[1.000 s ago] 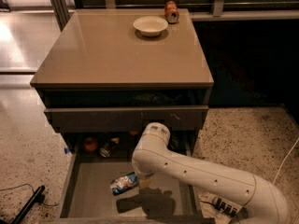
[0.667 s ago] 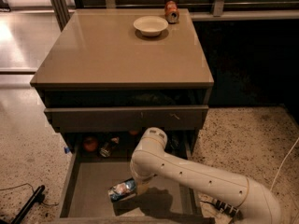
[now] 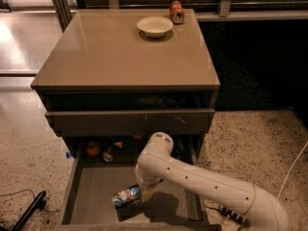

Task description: Place redbull can into middle drawer

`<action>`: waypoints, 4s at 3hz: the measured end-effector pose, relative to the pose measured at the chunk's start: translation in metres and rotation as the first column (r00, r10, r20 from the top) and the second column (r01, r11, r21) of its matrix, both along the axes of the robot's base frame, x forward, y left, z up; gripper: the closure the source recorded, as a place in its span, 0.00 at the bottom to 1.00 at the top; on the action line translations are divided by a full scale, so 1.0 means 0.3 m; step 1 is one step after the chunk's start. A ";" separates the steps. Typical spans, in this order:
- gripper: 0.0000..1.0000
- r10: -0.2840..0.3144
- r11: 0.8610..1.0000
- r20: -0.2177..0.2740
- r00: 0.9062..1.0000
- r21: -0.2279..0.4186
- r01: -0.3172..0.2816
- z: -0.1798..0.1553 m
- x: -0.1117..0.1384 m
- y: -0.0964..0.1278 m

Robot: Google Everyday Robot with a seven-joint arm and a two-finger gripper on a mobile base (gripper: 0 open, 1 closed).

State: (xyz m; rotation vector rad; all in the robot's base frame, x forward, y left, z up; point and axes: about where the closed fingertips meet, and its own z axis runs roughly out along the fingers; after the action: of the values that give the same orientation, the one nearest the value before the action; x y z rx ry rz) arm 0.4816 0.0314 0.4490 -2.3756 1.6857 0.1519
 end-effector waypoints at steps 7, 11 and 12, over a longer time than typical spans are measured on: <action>1.00 -0.052 0.997 -0.160 0.986 0.044 0.060 -0.289 -0.098 -0.092; 0.35 -0.052 0.997 -0.160 0.986 0.044 0.060 -0.289 -0.098 -0.092; 0.12 -0.052 0.997 -0.160 0.986 0.044 0.060 -0.289 -0.098 -0.092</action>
Offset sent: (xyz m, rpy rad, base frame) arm -0.0206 -0.0140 -0.0281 -0.0008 0.0490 -0.0085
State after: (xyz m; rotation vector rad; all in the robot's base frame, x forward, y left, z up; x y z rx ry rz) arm 0.4521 0.0039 0.3622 -2.3329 1.7942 0.3777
